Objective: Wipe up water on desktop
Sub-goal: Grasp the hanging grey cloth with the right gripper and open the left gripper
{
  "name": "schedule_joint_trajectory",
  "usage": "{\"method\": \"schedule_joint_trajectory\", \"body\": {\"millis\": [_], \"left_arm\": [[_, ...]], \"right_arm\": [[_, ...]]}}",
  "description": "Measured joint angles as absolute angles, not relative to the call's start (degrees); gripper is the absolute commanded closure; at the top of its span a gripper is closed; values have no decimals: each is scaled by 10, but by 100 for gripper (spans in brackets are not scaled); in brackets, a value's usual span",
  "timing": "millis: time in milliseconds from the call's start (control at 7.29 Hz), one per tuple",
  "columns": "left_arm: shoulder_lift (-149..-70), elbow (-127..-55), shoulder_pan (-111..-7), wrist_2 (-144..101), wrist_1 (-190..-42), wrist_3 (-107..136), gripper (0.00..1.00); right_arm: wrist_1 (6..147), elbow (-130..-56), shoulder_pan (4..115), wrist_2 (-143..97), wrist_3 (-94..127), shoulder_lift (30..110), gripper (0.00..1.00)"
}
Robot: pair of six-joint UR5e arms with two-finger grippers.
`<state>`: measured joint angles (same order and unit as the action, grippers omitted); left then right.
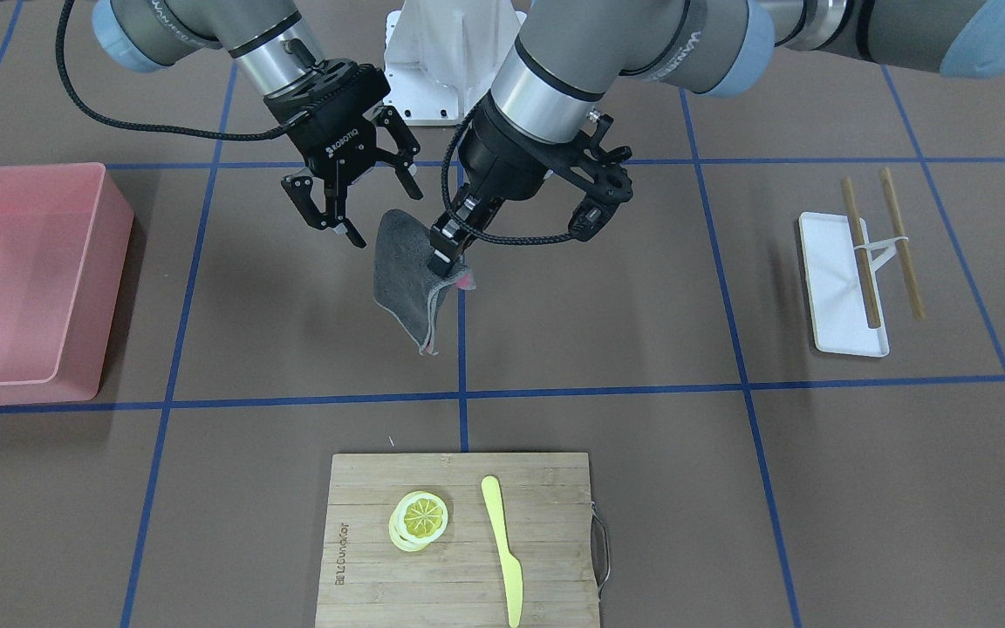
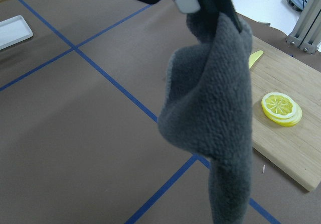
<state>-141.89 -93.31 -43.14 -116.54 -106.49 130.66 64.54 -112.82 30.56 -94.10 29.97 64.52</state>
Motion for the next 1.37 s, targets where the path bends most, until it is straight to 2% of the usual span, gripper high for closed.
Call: {"method": "schedule_joint_trajectory", "body": {"millis": [275,824,1373], "left_arm": [[-1421,-935,-421,-1167,-1065,1308,100],[-1408,-940,-413,-1169,-1061,1307,100],[-1381,-994,-413,-1171,-1022,1300,100]], "right_arm": [[645,-1128,303,-937,300,645,17],[644,-1129,303,-936,300,645,12],[644,-1129,303,-927,300,645,12]]}}
